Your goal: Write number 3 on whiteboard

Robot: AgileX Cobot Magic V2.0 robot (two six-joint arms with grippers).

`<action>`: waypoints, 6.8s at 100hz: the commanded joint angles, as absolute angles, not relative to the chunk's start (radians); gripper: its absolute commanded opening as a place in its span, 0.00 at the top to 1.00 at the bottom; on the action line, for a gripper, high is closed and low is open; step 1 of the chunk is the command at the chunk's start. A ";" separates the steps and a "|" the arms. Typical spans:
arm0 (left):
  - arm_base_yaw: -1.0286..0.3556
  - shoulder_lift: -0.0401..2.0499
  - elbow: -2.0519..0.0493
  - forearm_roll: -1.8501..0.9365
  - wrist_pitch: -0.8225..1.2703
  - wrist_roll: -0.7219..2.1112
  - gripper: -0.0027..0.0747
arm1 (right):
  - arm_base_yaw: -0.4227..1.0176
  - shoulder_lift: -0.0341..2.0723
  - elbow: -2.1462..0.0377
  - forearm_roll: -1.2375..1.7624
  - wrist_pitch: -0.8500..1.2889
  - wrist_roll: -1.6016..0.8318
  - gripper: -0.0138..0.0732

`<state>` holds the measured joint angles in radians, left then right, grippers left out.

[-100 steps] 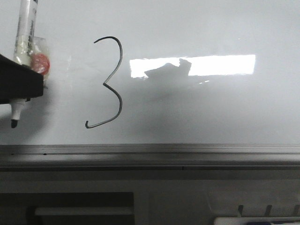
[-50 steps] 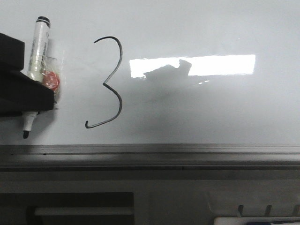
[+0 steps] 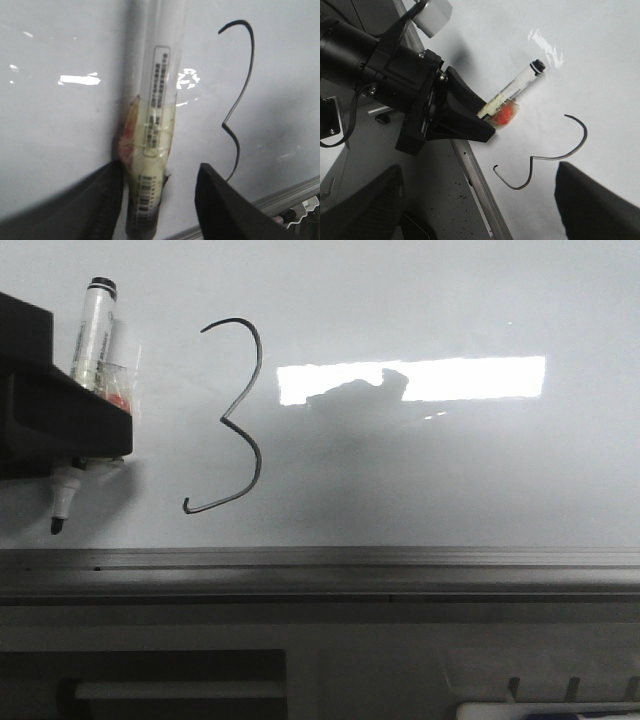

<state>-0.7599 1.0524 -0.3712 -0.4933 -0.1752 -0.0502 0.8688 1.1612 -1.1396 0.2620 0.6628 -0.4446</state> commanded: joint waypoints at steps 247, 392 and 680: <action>-0.758 0.176 -0.387 -0.030 0.333 0.099 0.99 | 0.863 0.041 -0.113 0.232 -0.054 -0.398 0.91; -0.056 -0.028 0.011 -0.083 0.260 0.077 0.99 | 0.863 0.041 -0.113 0.232 -0.056 -0.398 0.91; -0.043 -0.028 0.011 -0.085 0.280 0.077 0.99 | -0.106 -0.027 0.037 -0.023 0.319 -0.037 0.91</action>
<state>-0.0406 -0.0043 0.0011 -0.0796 0.3329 0.0849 -0.0990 -0.0104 0.0074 0.0000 0.3230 -0.0429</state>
